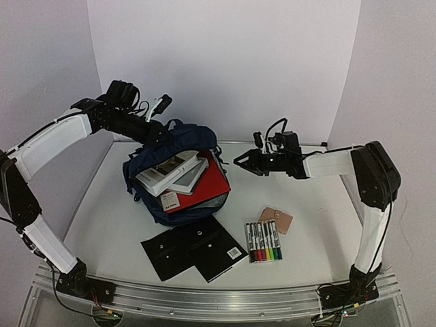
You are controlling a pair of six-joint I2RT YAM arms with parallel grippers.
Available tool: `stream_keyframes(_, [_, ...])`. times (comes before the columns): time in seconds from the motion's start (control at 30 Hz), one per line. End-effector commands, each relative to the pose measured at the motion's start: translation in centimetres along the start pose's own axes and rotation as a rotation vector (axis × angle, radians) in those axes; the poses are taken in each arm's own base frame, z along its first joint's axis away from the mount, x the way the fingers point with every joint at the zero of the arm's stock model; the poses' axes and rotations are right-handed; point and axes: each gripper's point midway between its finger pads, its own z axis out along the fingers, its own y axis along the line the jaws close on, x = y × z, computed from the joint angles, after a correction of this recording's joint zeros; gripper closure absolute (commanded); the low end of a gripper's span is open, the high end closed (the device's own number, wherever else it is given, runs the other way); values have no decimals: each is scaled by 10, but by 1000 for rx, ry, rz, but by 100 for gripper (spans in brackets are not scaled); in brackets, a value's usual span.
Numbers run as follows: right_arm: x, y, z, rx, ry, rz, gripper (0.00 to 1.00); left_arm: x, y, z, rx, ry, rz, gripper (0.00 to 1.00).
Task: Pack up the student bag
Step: Place the book in the student bag, then adjust the student bag at the center of the board.
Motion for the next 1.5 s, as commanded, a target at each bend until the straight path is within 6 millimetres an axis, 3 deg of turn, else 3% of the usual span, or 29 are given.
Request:
stream_keyframes(0.0, [-1,40,18,-123,13,-74,62,-18,8,-25,-93,-95,-57,100])
stream_keyframes(0.23, [0,54,32,-104,-16,-89,63,-33,2,-12,-10,-124,-90,100])
stream_keyframes(0.33, [-3,40,21,-11,-80,-49,65,-42,1,15,76,-135,-138,100])
stream_keyframes(0.5, [-1,16,-22,167,-215,27,65,-76,1,63,91,-210,-179,100])
stream_keyframes(0.63, [8,15,-67,229,-291,50,62,-106,-3,103,87,-289,-229,100])
stream_keyframes(0.8, [17,17,-117,291,-372,65,50,-122,3,142,115,-363,-349,98])
stream_keyframes(0.83, [17,20,-125,293,-383,65,48,-123,3,146,120,-360,-358,95])
stream_keyframes(0.9, [20,22,-135,308,-383,62,46,-119,3,148,114,-340,-348,74])
stream_keyframes(1.0, [21,25,-144,319,-387,51,44,-105,-1,133,87,-317,-282,44])
stream_keyframes(1.07, [21,27,-146,316,-386,44,44,-96,-9,109,69,-325,-217,28])
stream_keyframes(1.17, [20,33,-143,304,-374,30,43,-57,-13,79,25,-303,-155,10])
stream_keyframes(1.23, [20,39,-138,293,-362,10,41,-37,-11,56,-21,-306,-144,6])
stream_keyframes(1.27, [21,43,-136,289,-357,-2,40,-17,-5,50,-49,-287,-164,4])
stream_keyframes(1.47, [32,61,-105,222,-282,5,26,73,46,21,-237,-227,-368,2])
